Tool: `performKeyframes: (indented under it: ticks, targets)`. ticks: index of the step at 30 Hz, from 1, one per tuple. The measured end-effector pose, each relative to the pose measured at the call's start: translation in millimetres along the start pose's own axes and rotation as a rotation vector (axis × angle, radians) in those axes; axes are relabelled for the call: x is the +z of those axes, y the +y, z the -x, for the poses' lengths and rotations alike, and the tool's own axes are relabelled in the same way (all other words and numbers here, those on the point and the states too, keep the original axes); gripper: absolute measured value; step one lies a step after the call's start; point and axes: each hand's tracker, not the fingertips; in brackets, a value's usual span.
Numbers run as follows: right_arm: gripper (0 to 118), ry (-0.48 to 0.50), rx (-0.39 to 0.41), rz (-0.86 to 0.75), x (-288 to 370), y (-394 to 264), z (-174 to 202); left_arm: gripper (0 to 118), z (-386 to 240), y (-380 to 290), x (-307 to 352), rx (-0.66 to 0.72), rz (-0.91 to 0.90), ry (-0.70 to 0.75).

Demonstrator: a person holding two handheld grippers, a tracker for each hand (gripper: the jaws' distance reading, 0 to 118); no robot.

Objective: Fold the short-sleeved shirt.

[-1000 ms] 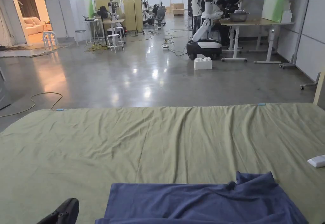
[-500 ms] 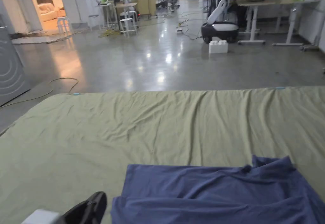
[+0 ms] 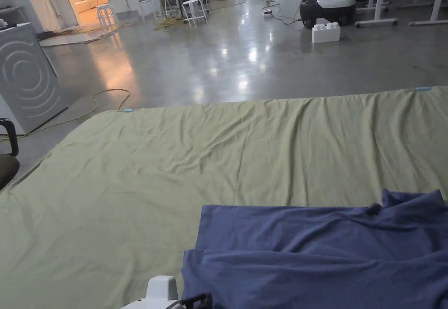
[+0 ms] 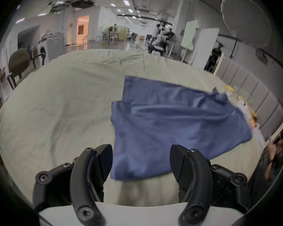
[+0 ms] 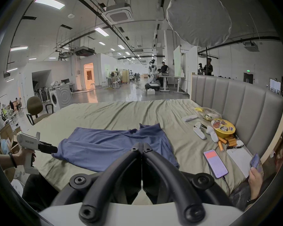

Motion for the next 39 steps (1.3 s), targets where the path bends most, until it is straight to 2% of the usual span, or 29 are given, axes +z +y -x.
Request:
performKeyframes:
  ticks: [3, 5, 7, 8, 9, 12, 13, 14, 15, 16, 18, 19, 22, 23, 25, 26, 27, 29, 30, 31, 32, 35, 37, 38, 39]
  targets:
    - [1, -0.027, -0.02, 0.037, -1, -6, -10, 64, 3, -3, -29, 0.043, 0.107, 0.024]
    - [1, -0.051, -0.017, 0.055, -2, -10, -15, 41, -2, -2, -22, 0.036, 0.059, 0.022]
    - [1, -0.076, -0.012, 0.087, -6, -13, -19, 13, -8, 2, -20, -0.023, 0.088, 0.098]
    - [1, -0.088, -0.014, 0.102, -12, -16, -21, 10, -14, 2, -20, -0.046, 0.092, 0.027]
    - [1, -0.094, -0.022, 0.113, -17, -18, -22, 10, -20, 3, -22, -0.066, 0.112, 0.026]
    - [3, -0.097, -0.056, 0.165, -51, -28, -32, 9, -51, 2, -37, -0.246, 0.173, 0.121]
    - [17, -0.092, -0.064, 0.168, -68, -35, -37, 9, -51, 4, -42, -0.251, 0.192, 0.128]
    - [42, -0.092, -0.079, 0.218, -87, -43, -43, 9, -53, 7, -46, -0.242, 0.193, 0.122]
    - [72, -0.094, -0.086, 0.293, -109, -52, -49, 9, -50, 8, -46, -0.233, 0.203, 0.119]
    - [88, -0.097, -0.086, 0.386, -130, -59, -52, 9, -43, 9, -45, -0.223, 0.211, 0.111]
    - [78, -0.054, -0.11, 0.37, -156, -75, -61, 9, -42, 11, -45, -0.224, 0.224, 0.099]
    - [79, -0.051, -0.126, 0.406, -172, -83, -65, 9, -39, 12, -45, -0.237, 0.233, 0.098]
    - [79, -0.168, -0.115, 0.465, -210, -103, -76, 9, -37, 10, -45, -0.243, 0.235, 0.105]
    - [77, -0.206, -0.138, 0.505, -218, -108, -82, 9, -39, 9, -44, -0.238, 0.229, 0.104]
    - [66, -0.166, -0.259, 0.538, -225, -119, -94, 9, -35, 7, -42, -0.225, 0.219, 0.096]
    - [66, -0.173, -0.293, 0.524, -222, -122, -94, 9, -33, 7, -42, -0.22, 0.216, 0.093]
    - [62, -0.183, -0.259, 0.496, -218, -120, -92, 9, -32, 6, -42, -0.217, 0.213, 0.092]
    - [37, -0.173, -0.147, 0.511, -218, -113, -82, 8, -33, 8, -43, -0.222, 0.214, 0.087]
    - [20, -0.154, -0.132, 0.513, -218, -112, -76, 8, -31, 8, -43, -0.225, 0.217, 0.082]
    - [11, -0.13, -0.167, 0.512, -219, -109, -75, 8, -32, 13, -43, -0.209, 0.23, 0.073]
    - [10, -0.114, -0.193, 0.515, -220, -107, -74, 8, -28, 16, -42, -0.198, 0.234, 0.067]
    - [9, -0.149, -0.149, 0.511, -216, -95, -68, 7, -17, 29, -21, -0.14, 0.216, 0.027]
    - [9, -0.229, -0.146, 0.5, -202, -79, -65, 7, -9, 38, 4, -0.024, 0.161, 0.068]
    - [9, -0.264, -0.19, 0.484, -192, -73, -62, 7, -3, 41, 17, 0.057, 0.125, 0.036]
    - [9, -0.238, -0.219, 0.463, -185, -69, -61, 7, -4, 43, 30, 0.093, 0.115, -0.006]
